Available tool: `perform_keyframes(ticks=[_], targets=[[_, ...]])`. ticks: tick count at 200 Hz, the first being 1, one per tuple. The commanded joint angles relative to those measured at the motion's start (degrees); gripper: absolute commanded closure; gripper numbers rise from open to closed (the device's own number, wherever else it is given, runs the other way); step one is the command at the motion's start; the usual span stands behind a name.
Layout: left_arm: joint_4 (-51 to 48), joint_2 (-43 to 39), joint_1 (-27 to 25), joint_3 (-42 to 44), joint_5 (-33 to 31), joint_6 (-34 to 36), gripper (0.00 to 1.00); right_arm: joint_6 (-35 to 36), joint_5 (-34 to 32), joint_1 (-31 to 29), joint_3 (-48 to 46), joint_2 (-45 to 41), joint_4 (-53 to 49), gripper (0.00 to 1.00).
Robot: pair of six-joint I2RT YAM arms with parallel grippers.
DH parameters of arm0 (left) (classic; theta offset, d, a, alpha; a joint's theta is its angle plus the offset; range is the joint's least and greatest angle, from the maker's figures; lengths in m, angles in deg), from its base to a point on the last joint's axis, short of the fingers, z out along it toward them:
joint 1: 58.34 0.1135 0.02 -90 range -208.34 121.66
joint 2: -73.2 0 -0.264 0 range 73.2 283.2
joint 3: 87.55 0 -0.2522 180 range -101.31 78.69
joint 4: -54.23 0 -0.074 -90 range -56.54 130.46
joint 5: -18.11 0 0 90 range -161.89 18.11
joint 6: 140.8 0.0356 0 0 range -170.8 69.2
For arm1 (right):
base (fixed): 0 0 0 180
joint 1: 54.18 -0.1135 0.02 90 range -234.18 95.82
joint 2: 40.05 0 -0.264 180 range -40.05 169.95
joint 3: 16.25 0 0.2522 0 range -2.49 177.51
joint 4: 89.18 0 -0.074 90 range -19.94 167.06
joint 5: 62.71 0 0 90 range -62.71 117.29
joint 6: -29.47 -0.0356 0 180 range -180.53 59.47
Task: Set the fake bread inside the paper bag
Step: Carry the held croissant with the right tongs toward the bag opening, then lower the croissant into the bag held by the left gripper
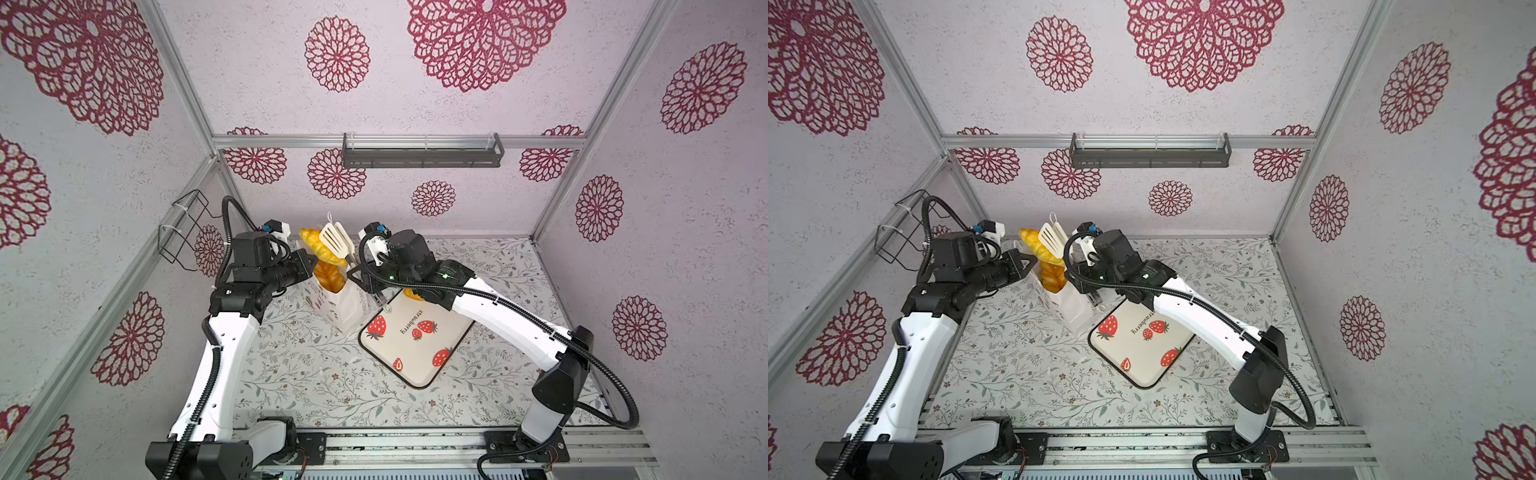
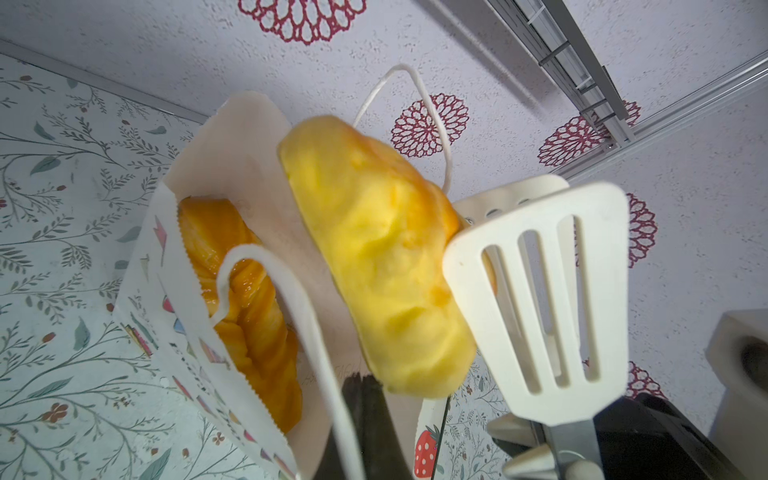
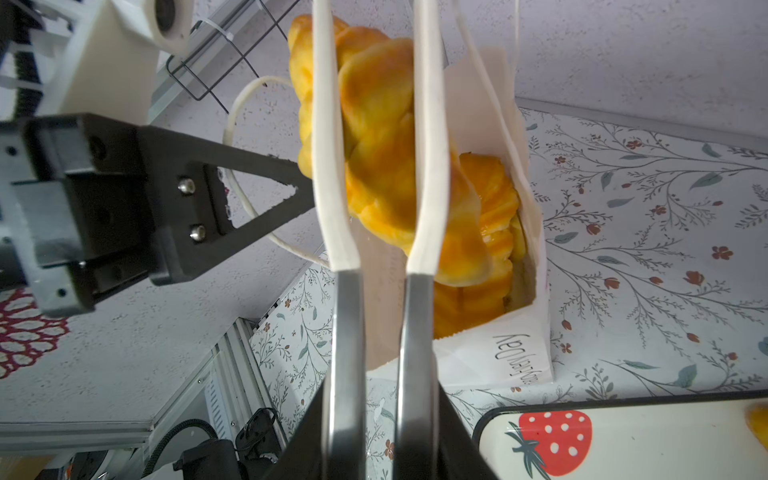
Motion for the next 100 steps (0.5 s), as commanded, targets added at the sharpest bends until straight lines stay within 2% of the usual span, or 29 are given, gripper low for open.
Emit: perform_keyframes(ticks=[1, 100], targets=[[1.4, -1.5, -0.2, -0.2, 0.1, 0.9, 1.00, -2.1, 1.3, 0.1, 2.0, -0.6, 5.1, 0.84], [1.6, -1.8, -0.2, 0.2, -0.1, 1.0, 1.00, -4.4, 1.5, 1.9, -3.6, -1.6, 6.5, 0.83]])
